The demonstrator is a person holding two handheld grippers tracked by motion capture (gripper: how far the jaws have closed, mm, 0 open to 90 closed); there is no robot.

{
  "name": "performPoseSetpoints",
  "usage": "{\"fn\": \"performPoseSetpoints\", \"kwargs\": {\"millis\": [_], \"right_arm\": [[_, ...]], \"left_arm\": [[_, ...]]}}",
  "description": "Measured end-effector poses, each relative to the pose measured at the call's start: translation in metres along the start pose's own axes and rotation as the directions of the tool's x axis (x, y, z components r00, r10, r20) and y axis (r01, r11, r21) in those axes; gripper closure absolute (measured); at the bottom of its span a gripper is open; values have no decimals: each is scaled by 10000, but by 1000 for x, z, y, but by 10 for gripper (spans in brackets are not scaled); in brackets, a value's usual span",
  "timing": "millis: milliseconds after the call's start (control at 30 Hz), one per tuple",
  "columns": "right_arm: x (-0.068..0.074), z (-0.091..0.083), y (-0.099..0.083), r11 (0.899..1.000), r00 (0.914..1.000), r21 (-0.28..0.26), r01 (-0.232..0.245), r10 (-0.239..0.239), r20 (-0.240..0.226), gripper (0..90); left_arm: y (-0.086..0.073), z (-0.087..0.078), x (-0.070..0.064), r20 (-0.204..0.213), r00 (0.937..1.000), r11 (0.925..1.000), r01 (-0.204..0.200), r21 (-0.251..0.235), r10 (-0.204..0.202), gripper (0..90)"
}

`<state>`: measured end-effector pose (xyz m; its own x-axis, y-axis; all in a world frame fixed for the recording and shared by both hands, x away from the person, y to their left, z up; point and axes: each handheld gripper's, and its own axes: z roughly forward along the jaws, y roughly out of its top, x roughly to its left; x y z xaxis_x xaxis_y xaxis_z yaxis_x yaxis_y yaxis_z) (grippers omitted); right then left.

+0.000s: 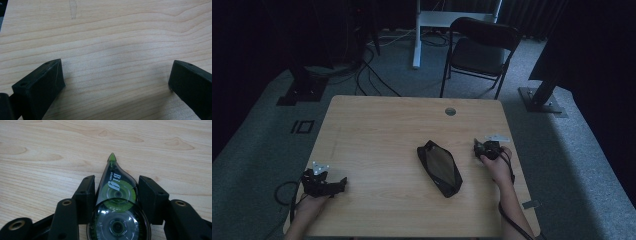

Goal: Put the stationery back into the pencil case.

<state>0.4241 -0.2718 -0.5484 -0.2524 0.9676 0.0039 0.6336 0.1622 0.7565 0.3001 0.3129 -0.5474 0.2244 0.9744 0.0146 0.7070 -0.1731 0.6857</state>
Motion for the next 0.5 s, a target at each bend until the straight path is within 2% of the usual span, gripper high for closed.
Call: {"fn": "performPoseSetpoints", "kwargs": {"millis": [67,300,500], "right_arm": [[-1,0,1,9999,9998,36,-159,160,-78,495],[-3,-3,3,9997,9997,130,-184,186,-150,502],[-3,-13,11,9997,9997,-165,-162,160,-163,504]], "left_arm": [[0,0,0,-1,10000,10000,0,0,0,2],[0,0,0,-1,10000,10000,-1,0,1,2],[0,0,0,-1,10000,10000,2,-1,-2,2]]}}
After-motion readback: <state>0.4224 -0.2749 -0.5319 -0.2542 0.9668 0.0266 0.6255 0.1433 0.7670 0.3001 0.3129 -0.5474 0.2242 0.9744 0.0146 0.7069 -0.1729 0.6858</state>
